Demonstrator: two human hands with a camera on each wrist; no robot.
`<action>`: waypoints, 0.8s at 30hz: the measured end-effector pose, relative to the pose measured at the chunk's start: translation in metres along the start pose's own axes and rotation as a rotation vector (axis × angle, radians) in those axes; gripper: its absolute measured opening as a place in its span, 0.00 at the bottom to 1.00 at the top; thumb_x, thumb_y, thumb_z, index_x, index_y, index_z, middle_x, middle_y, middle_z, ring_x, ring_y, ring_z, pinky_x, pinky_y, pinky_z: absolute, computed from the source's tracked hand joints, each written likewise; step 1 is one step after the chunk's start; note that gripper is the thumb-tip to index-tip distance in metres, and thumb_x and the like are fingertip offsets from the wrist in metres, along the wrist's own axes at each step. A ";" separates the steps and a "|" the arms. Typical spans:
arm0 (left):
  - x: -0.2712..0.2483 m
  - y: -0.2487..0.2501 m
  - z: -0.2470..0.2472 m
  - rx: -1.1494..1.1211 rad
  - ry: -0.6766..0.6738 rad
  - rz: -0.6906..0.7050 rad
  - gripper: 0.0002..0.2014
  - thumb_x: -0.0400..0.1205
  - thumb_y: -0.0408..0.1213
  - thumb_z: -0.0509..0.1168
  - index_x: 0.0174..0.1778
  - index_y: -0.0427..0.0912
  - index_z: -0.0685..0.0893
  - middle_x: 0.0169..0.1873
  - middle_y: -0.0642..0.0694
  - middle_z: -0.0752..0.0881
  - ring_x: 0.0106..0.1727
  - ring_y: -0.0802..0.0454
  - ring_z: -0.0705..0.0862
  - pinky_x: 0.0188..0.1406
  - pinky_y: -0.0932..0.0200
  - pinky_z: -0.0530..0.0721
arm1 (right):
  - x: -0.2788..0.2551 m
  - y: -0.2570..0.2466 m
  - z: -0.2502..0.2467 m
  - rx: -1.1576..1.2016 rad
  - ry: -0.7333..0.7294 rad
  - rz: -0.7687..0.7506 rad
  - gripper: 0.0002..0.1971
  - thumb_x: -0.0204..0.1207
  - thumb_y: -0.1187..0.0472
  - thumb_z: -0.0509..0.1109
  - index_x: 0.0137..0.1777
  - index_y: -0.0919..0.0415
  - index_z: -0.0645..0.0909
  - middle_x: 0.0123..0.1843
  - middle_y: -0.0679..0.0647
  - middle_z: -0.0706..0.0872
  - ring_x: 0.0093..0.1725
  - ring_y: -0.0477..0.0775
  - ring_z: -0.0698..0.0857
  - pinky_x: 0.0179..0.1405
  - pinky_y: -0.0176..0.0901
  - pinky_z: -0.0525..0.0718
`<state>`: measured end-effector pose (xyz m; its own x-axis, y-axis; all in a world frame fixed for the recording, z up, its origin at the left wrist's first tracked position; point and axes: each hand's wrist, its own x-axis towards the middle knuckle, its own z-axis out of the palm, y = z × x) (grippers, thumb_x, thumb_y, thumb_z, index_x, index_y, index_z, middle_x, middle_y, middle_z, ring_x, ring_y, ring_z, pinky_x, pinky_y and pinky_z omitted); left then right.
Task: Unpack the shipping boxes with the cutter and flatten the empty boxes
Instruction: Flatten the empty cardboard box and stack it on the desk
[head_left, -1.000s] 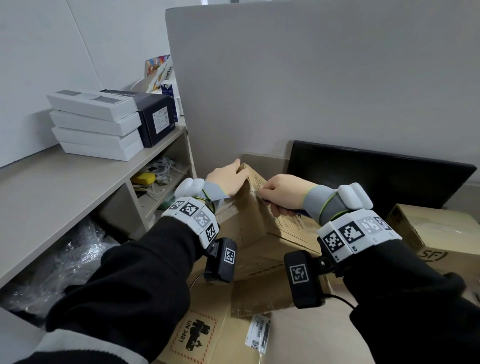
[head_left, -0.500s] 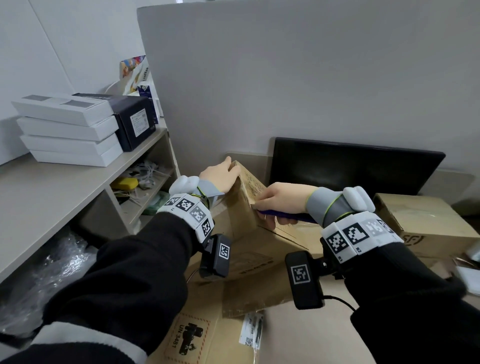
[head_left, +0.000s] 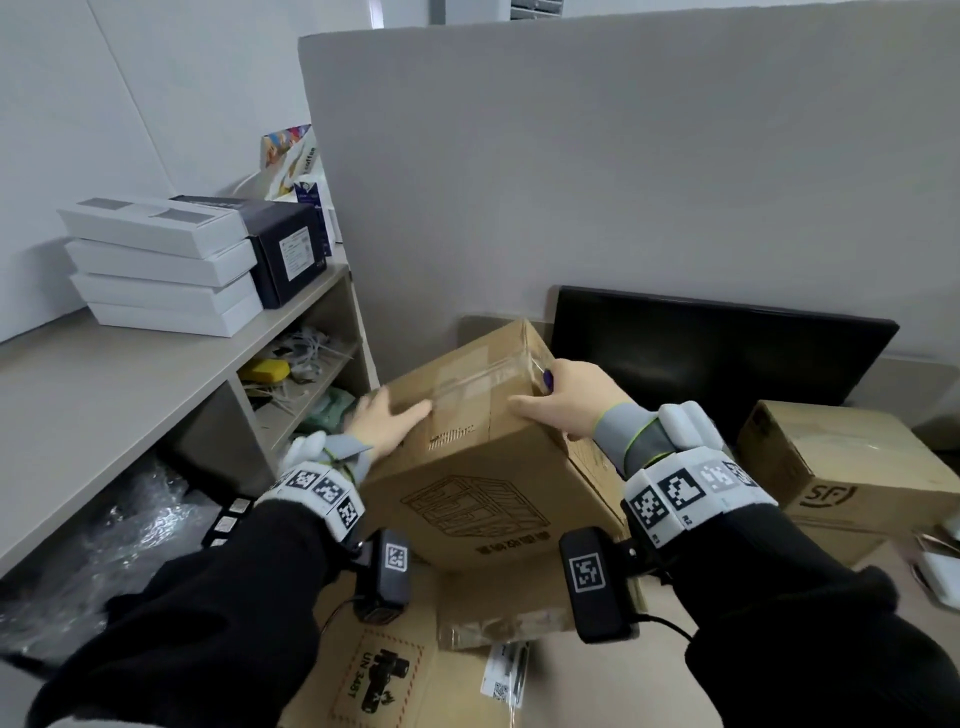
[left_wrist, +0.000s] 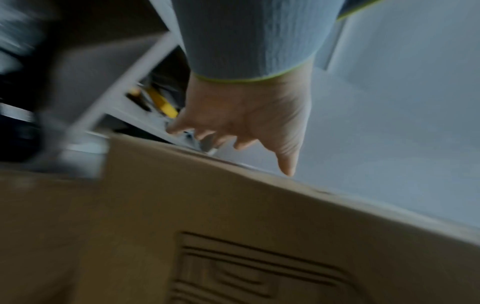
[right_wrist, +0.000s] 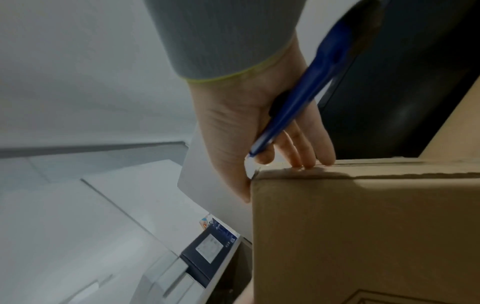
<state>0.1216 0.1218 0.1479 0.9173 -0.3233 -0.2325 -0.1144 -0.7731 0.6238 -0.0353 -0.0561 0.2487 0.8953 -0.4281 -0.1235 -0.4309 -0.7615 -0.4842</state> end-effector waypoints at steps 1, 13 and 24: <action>-0.002 -0.017 0.002 -0.021 -0.013 -0.143 0.62 0.62 0.81 0.55 0.84 0.41 0.54 0.83 0.37 0.58 0.81 0.37 0.61 0.79 0.41 0.62 | 0.000 0.001 0.001 -0.021 -0.003 0.011 0.22 0.71 0.41 0.70 0.43 0.61 0.73 0.46 0.58 0.82 0.43 0.58 0.85 0.50 0.55 0.88; -0.029 -0.039 -0.044 -0.206 0.171 -0.149 0.48 0.69 0.72 0.65 0.74 0.37 0.72 0.70 0.39 0.78 0.68 0.39 0.78 0.60 0.52 0.74 | -0.033 -0.020 -0.025 0.273 0.181 0.016 0.14 0.70 0.52 0.71 0.39 0.58 0.70 0.44 0.57 0.86 0.39 0.56 0.90 0.36 0.51 0.91; -0.065 -0.032 -0.075 0.209 0.168 -0.014 0.49 0.67 0.68 0.70 0.69 0.31 0.66 0.58 0.36 0.82 0.57 0.38 0.83 0.47 0.51 0.79 | -0.083 -0.007 0.026 0.184 -0.226 0.208 0.08 0.78 0.58 0.62 0.39 0.60 0.73 0.45 0.63 0.89 0.42 0.64 0.91 0.46 0.56 0.90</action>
<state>0.0946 0.2085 0.1992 0.9678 -0.2301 -0.1019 -0.1615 -0.8785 0.4495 -0.1034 -0.0025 0.2402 0.8019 -0.4306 -0.4142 -0.5973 -0.5600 -0.5741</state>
